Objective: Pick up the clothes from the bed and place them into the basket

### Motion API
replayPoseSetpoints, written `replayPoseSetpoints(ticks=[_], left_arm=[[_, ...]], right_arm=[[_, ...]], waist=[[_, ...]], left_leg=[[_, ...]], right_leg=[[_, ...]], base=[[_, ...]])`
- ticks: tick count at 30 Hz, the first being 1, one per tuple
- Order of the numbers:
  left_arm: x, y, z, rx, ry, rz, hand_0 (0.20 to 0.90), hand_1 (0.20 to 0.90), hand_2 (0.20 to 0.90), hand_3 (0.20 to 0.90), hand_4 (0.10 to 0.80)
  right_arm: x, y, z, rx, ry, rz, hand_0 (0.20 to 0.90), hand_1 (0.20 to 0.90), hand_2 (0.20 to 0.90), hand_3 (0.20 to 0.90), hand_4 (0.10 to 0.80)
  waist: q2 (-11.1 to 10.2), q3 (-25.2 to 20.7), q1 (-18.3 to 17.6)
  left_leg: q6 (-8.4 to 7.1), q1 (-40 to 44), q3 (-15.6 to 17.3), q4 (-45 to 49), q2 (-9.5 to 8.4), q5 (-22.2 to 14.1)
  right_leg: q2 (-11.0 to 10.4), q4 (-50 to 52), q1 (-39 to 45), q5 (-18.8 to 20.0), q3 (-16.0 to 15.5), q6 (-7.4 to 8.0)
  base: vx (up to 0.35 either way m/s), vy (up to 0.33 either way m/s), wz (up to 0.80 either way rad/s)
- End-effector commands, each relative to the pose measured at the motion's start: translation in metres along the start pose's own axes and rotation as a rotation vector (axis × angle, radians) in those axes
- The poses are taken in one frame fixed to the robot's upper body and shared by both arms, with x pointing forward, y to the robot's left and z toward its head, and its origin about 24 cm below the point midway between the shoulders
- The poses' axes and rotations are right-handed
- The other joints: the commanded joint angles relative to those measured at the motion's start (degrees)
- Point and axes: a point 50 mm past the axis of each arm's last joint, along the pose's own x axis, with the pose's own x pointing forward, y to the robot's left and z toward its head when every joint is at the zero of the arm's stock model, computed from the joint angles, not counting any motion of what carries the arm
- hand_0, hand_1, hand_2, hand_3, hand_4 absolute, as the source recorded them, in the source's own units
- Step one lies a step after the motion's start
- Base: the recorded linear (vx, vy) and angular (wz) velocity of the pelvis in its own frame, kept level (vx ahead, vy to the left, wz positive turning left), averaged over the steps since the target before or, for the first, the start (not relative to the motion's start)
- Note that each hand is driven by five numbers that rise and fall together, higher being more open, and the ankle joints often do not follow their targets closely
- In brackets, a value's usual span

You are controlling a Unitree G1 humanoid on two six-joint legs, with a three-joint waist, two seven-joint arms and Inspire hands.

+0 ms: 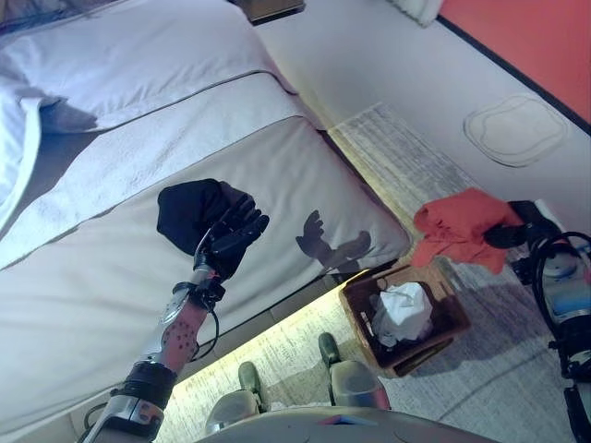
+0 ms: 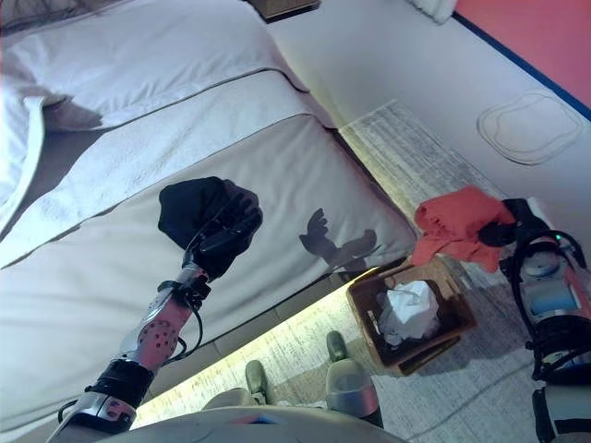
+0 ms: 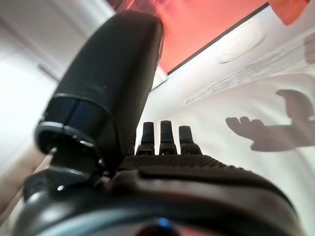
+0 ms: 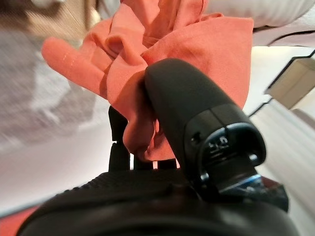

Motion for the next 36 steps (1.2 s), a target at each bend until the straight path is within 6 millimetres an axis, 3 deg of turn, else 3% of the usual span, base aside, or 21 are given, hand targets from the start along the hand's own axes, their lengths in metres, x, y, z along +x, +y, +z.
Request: replayPoseSetpoints(ticks=[1, 7, 16, 17, 18, 28, 36], left_arm=[[0.014, -0.025, -0.001, 0.029, -0.038, -0.115, 0.9, 0.9, 0.9, 0.9, 0.8], [0.018, -0.032, 0.001, 0.034, -0.05, -0.142, 0.9, 0.9, 0.9, 0.9, 0.8], [0.012, -0.025, -0.005, 0.021, -0.046, -0.155, 0.9, 0.9, 0.9, 0.9, 0.8], [0.012, -0.025, -0.005, 0.021, -0.048, -0.158, 0.9, 0.9, 0.9, 0.9, 0.8], [0.012, -0.026, -0.004, 0.018, -0.051, -0.161, 0.9, 0.9, 0.9, 0.9, 0.8], [0.013, -0.029, -0.004, 0.005, -0.066, -0.174, 0.9, 0.9, 0.9, 0.9, 0.8], [0.011, -0.026, 0.002, -0.002, -0.087, -0.158, 0.9, 0.9, 0.9, 0.9, 0.8]], right_arm=[[0.005, -0.019, 0.012, -0.074, -0.039, -0.079, 0.3, 0.3, 0.3, 0.2, 0.1], [0.009, 0.003, 0.003, -0.049, 0.007, -0.044, 0.3, 0.3, 0.3, 0.2, 0.1], [0.008, 0.02, -0.006, -0.031, 0.031, -0.009, 0.312, 0.312, 0.312, 0.214, 0.114], [0.008, 0.023, -0.007, -0.025, 0.035, -0.012, 0.815, 0.815, 0.815, 0.801, 0.701], [0.008, 0.026, -0.007, -0.022, 0.034, -0.015, 0.9, 0.9, 0.9, 0.9, 0.8], [0.01, 0.033, -0.003, -0.024, 0.038, -0.032, 0.9, 0.9, 0.9, 0.9, 0.8], [0.007, 0.033, -0.018, -0.064, 0.101, -0.044, 0.9, 0.9, 0.9, 0.9, 0.8]], waist=[[0.31, -8.0, -0.11], [1.56, -6.58, -0.83], [3.4, -5.1, -1.12], [3.55, -4.92, -0.98], [3.72, -4.82, -0.86], [4.41, -4.24, -0.38], [3.99, -4.36, 0.26]], left_leg=[[-0.87, -0.38, 0.1, 3.37, 2.45, -7.76], [-0.85, -0.87, 1.59, 5.21, 2.64, -8.85], [-1.07, -0.84, 2.18, 5.56, 2.66, -9.21], [-1.11, -0.79, 2.11, 5.52, 2.67, -9.19], [-1.15, -0.76, 1.98, 5.41, 2.63, -9.11], [-1.33, -0.92, 0.89, 4.25, 2.53, -8.6], [-1.41, -1.01, -0.06, 3.76, 2.56, -8.34]], right_leg=[[-0.17, 3.49, -4.01, -0.17, -0.64, 0.82], [-0.29, 4.72, -5.79, -0.16, 0.37, 1.08], [-0.87, 4.57, -6.52, 0.12, 0.4, 1.15], [-0.94, 4.46, -6.43, 0.14, 0.28, 1.14], [-0.99, 4.32, -6.38, 0.19, 0.21, 1.14], [-1.18, 3.65, -6.56, 0.24, 0.05, 1.26], [-1.27, 3.28, -6.25, 0.19, -0.24, 1.21]], base=[[-0.029, -0.02, -0.37], [-0.041, -0.022, -0.21], [-0.015, -0.006, -0.06], [0.0, 0.0, 0.0], [0.0, 0.0, 0.0], [0.0, 0.0, 0.0], [0.0, 0.0, 0.0]])
